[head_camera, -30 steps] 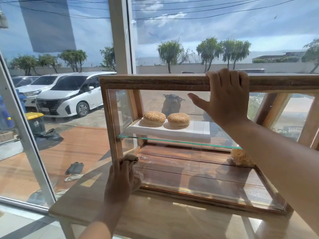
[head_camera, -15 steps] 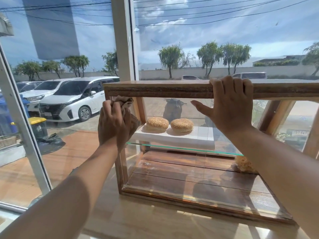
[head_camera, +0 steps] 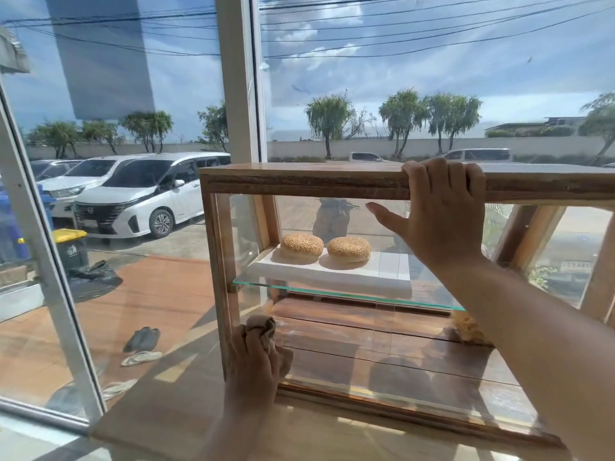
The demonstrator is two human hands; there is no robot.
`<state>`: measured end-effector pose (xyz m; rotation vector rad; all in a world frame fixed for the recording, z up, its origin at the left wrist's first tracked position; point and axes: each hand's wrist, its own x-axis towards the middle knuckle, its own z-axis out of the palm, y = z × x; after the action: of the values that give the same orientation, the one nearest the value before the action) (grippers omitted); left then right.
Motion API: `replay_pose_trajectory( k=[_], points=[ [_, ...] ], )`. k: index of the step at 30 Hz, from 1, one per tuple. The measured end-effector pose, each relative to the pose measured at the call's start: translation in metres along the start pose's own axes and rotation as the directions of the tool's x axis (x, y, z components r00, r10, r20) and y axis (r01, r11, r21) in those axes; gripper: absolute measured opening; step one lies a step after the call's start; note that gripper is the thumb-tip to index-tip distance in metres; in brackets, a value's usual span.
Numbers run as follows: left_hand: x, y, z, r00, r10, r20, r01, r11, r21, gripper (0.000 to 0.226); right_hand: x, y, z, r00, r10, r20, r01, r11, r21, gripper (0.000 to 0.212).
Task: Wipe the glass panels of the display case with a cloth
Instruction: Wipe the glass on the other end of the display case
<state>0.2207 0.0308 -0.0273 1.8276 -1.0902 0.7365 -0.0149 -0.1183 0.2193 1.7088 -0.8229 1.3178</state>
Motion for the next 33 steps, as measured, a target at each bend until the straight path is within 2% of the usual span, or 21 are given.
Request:
replay_pose_trajectory(
  k=[4,9,12,15,19,23,29,33],
  points=[
    [-0.031,-0.006,0.005,0.989,-0.051,0.140,0.055,0.998,-0.028,0.028,0.001,0.000,0.002,1.000,0.002,-0.023,-0.002,1.000,0.019,0.071],
    [-0.019,-0.001,-0.005,0.978,-0.090,0.187,0.102,0.993,-0.058,0.041,0.002,-0.003,0.000,1.000,-0.019,0.009,0.019,1.000,0.003,0.070],
    [0.012,0.016,-0.011,0.987,-0.106,0.123,0.115,0.991,-0.069,0.036,0.002,0.002,-0.001,1.000,-0.011,0.021,0.011,1.000,0.001,0.071],
    [0.055,0.023,-0.023,0.998,-0.058,-0.004,0.057,0.993,-0.100,0.028,0.004,-0.001,-0.003,0.999,-0.012,0.041,0.011,1.000,0.010,0.072],
    [0.122,0.039,-0.051,0.987,0.088,-0.131,-0.099,0.992,-0.075,0.035,0.003,-0.001,-0.003,0.999,-0.007,0.033,0.007,1.000,0.003,0.070],
    [0.181,0.055,-0.072,0.978,0.106,-0.181,-0.109,0.994,-0.009,0.038,0.003,-0.001,-0.005,0.999,-0.004,0.033,0.004,1.000,0.013,0.068],
    [0.155,0.045,-0.058,0.941,0.179,-0.286,-0.190,0.982,-0.012,0.031,0.003,-0.002,-0.005,0.999,-0.002,0.034,0.001,1.000,0.021,0.069],
    [0.121,0.028,-0.035,0.933,0.199,-0.299,-0.211,0.978,-0.005,0.028,0.003,-0.002,-0.004,0.998,0.007,0.057,-0.009,1.000,0.025,0.071]
  ],
)
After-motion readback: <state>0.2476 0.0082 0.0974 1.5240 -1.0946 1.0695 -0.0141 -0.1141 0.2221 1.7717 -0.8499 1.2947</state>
